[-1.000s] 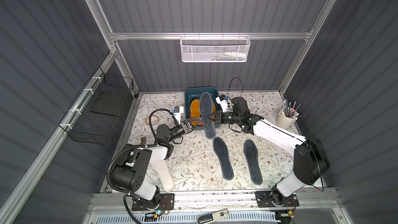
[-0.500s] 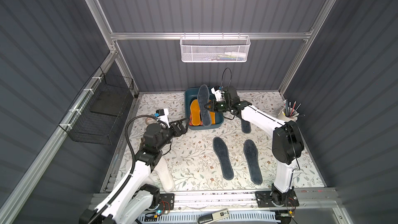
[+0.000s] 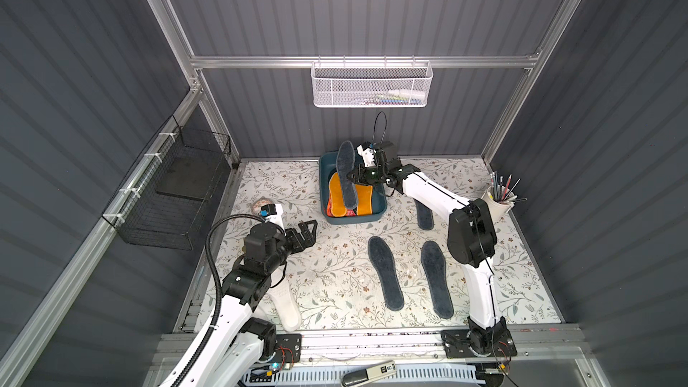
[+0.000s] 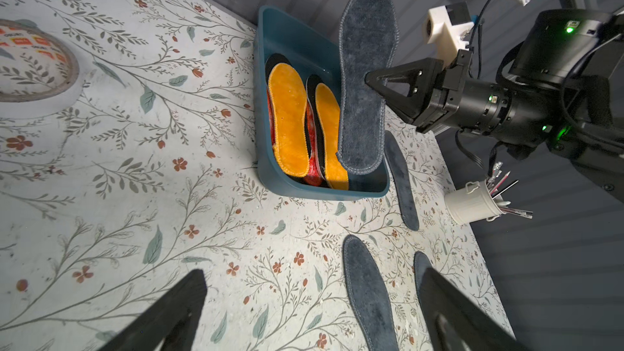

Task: Put the insoles into the storage box
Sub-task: Place the insole in the storage box.

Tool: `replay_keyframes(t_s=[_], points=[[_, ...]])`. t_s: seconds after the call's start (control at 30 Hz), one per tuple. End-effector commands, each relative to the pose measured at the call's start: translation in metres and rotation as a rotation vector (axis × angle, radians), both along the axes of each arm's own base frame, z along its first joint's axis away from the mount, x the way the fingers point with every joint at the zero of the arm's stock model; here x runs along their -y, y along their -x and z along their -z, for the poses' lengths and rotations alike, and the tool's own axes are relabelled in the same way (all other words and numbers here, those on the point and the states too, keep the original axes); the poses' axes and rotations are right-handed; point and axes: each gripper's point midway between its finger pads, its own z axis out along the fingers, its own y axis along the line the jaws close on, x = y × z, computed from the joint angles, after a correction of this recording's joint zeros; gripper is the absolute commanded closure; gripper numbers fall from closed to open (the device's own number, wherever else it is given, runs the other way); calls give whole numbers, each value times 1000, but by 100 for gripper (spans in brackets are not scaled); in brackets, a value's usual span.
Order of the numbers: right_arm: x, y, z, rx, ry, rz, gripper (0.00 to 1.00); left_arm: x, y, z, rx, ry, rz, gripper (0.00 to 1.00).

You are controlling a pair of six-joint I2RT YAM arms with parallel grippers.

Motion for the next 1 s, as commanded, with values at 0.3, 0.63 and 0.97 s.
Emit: replay_keyframes(t_s=[0.3,0.63,0.97], points=[[-28,-27,31,-3,49,-13,100,-9,7,3,-16,-27,-27,0],[-38,-34,69,-52,63,-15,100,-11,9,3,-15,-24,-37,0],[-41,-36,94,-89,80,-28,100,-9,7,1,-12,-24,-31,0]])
